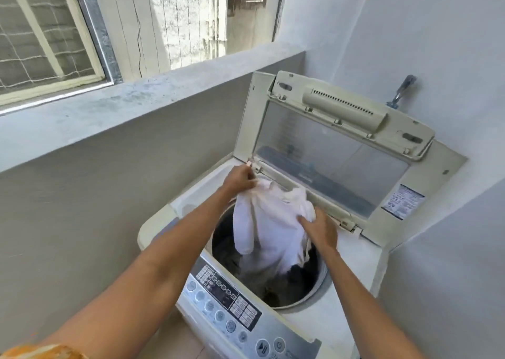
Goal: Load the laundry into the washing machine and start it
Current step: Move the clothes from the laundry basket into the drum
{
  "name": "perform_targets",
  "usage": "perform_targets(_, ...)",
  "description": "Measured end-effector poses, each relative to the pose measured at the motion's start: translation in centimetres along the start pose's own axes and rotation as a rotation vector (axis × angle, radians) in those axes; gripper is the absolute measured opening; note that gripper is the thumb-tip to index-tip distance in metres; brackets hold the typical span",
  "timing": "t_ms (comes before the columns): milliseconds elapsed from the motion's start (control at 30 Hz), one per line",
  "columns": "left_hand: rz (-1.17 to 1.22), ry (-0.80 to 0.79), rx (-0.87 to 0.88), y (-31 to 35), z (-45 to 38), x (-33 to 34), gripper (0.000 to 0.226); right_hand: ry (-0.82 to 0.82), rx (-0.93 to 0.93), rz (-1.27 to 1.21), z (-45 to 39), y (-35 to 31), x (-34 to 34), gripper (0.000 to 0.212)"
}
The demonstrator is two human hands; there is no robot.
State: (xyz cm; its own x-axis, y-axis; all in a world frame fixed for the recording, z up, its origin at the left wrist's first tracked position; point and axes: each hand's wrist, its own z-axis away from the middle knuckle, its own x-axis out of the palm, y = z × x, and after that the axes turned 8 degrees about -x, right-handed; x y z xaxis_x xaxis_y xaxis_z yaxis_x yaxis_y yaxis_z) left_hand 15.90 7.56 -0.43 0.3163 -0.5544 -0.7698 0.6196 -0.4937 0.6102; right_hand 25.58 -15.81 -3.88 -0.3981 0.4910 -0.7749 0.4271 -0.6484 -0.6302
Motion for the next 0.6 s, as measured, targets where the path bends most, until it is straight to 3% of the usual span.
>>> perform_targets(167,-0.263,-0.006,-0.175,-5.8,-0.6,6.3,0.025,-0.199,0.195,0.041,-0.2,3.6,6.3,0.065)
perform_targets(233,-0.27,-0.048,-0.253,-7.6,-1.4,9.4,0.025,-0.275,0.256,0.078,-0.5,4.8,8.9,0.063)
perform_targets(333,-0.203,-0.233,-0.418,-9.5,-1.9,13.5,0.029,-0.346,0.354,0.008,-0.7,6.4,12.6,0.049)
perform_targets(467,0.011,-0.446,-0.434,-8.8,-1.4,16.5,0.031,-0.486,0.407,-0.156,-0.1,7.2,16.2,0.006)
perform_targets(600,0.129,-0.473,-0.317,-5.1,-0.4,16.9,0.023,-0.237,0.411,-0.283,0.4,6.1,15.0,0.015)
